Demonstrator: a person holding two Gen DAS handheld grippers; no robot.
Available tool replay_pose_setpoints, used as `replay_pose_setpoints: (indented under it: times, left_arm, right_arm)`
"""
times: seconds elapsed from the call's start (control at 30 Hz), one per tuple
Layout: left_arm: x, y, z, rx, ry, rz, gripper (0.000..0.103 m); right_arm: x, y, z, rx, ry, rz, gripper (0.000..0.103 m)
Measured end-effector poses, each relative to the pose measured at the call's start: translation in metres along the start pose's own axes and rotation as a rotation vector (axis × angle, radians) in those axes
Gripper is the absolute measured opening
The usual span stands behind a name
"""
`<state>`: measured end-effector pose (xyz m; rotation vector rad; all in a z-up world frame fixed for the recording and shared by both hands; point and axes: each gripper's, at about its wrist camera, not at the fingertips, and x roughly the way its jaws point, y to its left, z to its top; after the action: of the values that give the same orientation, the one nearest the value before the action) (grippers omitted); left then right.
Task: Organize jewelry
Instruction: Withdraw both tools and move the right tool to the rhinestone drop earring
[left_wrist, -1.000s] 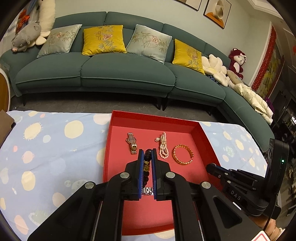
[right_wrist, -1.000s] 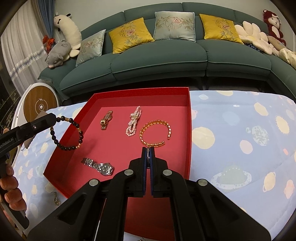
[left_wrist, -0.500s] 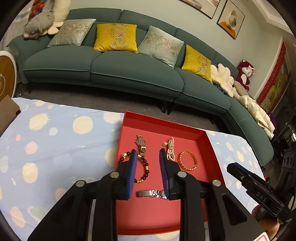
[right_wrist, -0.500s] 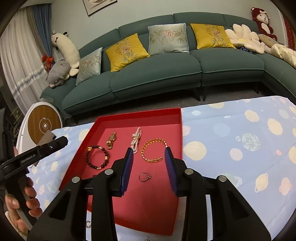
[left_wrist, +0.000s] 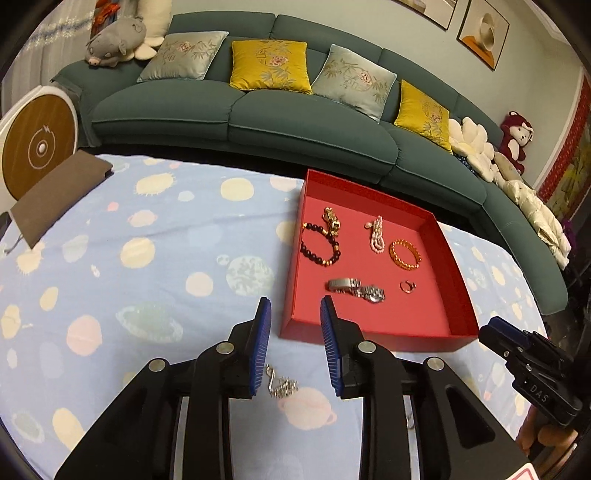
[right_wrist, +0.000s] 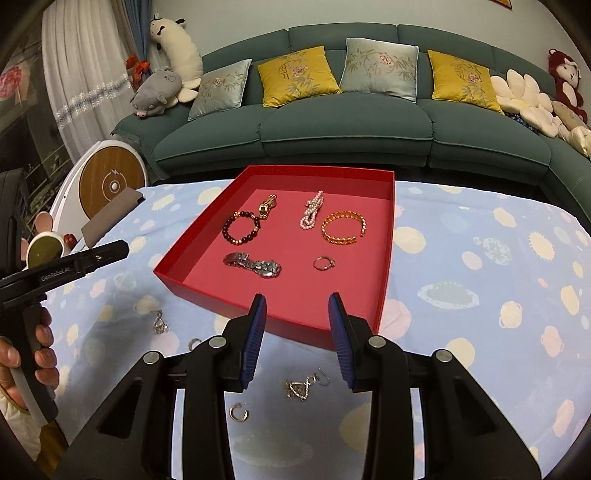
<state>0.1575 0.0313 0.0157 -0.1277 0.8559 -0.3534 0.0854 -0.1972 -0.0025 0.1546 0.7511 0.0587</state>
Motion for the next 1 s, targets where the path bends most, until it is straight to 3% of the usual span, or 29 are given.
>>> replay_pose_setpoints:
  times: [0.3,0.43,0.7,0.77,0.83,1.0]
  left_arm:
    - [0.036,-0.014,-0.045,0.082,0.137,0.070,0.027]
    - [0.053,-0.012,-0.056,0.054,0.186,0.052,0.027]
    - [0.058,-0.018,-0.057,0.076,0.149,0.081,0.027]
    - [0.059,-0.018,-0.056,0.088,0.145,0.079,0.023]
    - [0.061,-0.019,-0.056,0.102,0.149,0.069,0.000]
    - [0.060,-0.024,-0.058,0.127,0.155,0.038,0.000]
  right_arm:
    - [-0.009,-0.021,-0.033,0.005,0.056,-0.032,0.034]
    - [-0.006,-0.021,-0.044,0.007,0.085,-0.030,0.034]
    - [0.017,-0.010,-0.058,-0.005,0.157,-0.020,0.039]
    - [0.019,-0.008,-0.059,-0.014,0.158,-0.023,0.043]
    - [0.022,-0.008,-0.060,-0.013,0.165,-0.020,0.044]
    - [0.032,-0.011,-0.062,-0.008,0.188,-0.017,0.044]
